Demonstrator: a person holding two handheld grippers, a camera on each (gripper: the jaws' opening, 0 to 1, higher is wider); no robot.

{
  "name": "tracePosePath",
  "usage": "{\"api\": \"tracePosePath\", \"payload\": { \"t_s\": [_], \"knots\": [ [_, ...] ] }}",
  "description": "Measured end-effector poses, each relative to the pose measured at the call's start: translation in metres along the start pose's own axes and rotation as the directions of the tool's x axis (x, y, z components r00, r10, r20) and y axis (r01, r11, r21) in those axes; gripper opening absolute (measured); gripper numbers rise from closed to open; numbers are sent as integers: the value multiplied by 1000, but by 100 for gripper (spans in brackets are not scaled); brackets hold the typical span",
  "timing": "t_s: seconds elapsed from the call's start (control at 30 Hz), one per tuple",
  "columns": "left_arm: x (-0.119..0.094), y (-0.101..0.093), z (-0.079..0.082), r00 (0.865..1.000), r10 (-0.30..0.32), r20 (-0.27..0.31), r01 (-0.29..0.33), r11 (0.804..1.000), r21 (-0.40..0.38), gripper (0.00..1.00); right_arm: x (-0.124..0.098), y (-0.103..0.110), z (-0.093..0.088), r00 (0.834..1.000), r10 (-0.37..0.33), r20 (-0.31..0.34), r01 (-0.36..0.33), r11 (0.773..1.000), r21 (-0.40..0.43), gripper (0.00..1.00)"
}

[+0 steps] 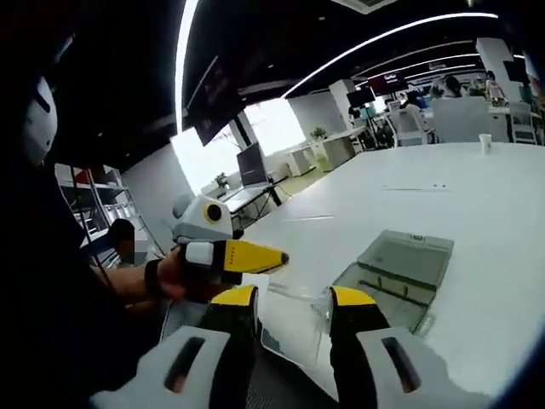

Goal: Insert the divider into the dual guide fixture by aligning both edges with the guide slots and pushing it downward to the bottom, including one-sided entry, uneven engagement, binding, and posture correction.

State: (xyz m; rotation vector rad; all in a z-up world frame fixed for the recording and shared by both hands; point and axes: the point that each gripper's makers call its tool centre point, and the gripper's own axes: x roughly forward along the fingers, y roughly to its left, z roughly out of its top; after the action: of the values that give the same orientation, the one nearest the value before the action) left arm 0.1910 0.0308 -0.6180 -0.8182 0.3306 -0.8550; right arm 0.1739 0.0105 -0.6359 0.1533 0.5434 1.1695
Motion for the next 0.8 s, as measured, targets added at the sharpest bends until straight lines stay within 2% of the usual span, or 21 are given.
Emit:
{"api": "tracePosePath", "payload": {
  "t_s": [0.2, 0.5, 0.7, 0.8],
  "knots": [
    [-3, -3, 2, 999, -26, 23, 26, 1000, -12, 0, 0, 3, -3, 999, 33, -3, -32, 997, 66, 26],
    [-5, -6, 1, 999, -40, 15, 40, 999, -26, 0, 0, 9, -1, 997, 77, 19, -78, 989, 122, 22],
    [-6, -7, 5, 998, -52, 27, 53, 998, -42, 0, -3, 15, 4, 990, 123, 62, -132, 974, 183, 19],
    [-8, -8, 8, 997, -65, 45, 67, 996, -60, 0, -6, 20, 11, 981, 160, 112, -182, 956, 232, 16]
  ]
}}
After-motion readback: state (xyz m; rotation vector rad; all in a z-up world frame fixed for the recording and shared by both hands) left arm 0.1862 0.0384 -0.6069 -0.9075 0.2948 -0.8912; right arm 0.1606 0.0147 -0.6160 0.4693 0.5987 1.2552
